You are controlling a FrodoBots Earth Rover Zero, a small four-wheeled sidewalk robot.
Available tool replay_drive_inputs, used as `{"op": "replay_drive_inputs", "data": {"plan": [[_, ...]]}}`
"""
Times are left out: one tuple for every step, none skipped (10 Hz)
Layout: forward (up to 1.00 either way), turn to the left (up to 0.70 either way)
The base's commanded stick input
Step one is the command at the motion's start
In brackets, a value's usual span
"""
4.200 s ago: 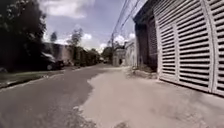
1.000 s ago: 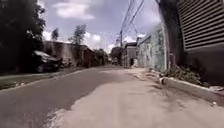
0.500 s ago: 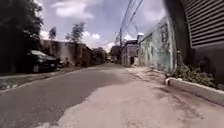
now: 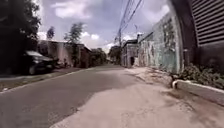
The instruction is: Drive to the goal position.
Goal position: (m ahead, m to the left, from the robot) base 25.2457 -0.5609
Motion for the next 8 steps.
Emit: {"op": "replay_drive_inputs", "data": {"plan": [[0.70,0.00],[0.70,0.00],[0.70,0.03],[0.70,0.25],[0.70,0.31],[0.70,0.11],[0.70,0.03],[0.70,0.00]]}}
